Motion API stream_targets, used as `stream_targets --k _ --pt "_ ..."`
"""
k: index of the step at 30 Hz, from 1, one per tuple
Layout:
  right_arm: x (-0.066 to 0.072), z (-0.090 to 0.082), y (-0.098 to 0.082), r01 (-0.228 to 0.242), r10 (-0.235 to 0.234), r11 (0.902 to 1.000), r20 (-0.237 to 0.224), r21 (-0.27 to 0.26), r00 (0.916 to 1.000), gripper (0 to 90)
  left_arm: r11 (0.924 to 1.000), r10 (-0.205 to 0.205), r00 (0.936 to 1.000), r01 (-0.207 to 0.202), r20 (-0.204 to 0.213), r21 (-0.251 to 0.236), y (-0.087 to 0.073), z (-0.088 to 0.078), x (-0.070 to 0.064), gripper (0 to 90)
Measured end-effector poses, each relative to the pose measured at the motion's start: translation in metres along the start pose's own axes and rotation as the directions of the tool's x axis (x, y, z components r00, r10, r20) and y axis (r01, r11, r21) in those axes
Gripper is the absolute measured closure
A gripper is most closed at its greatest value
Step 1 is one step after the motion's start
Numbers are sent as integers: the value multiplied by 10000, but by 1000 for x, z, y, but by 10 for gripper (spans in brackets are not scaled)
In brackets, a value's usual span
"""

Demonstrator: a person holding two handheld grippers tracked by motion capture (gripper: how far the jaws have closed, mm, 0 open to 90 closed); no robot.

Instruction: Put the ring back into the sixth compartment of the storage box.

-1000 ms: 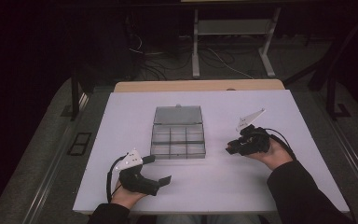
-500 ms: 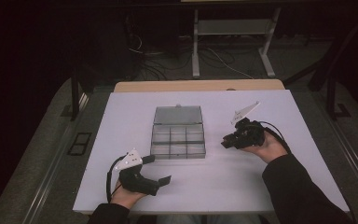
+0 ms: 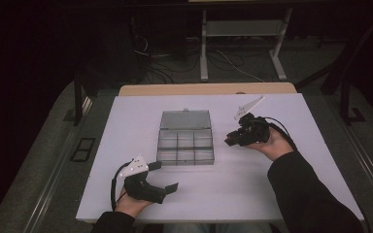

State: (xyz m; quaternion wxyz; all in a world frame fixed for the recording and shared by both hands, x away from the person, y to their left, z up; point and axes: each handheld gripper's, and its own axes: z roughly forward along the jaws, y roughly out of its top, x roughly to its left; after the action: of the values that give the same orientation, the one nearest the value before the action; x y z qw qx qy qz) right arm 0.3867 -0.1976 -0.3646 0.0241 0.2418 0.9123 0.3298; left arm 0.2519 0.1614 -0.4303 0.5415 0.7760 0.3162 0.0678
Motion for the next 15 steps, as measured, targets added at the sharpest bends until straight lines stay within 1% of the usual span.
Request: stream_targets --k 3,4,8,14,15 --pt "0 1 6 92 -92 10000 -28 18 10000 698 10000 -3 10000 3 10 0 0 0 0 0" --pt "1 1 7 43 -43 10000 -29 35 10000 698 10000 -4 10000 4 11 1 0 0 0 0" --pt "1 2 14 196 -196 9998 -38 -3 9998 698 10000 -1 10000 1 21 3 0 0 0 0" --pt "1 4 25 242 -242 9997 -58 11 9997 698 10000 3 10000 -3 36 -11 0 0 0 0" --pt "1 5 27 194 -194 9998 -35 12 9998 698 10000 5 10000 -5 35 -12 0 0 0 0"
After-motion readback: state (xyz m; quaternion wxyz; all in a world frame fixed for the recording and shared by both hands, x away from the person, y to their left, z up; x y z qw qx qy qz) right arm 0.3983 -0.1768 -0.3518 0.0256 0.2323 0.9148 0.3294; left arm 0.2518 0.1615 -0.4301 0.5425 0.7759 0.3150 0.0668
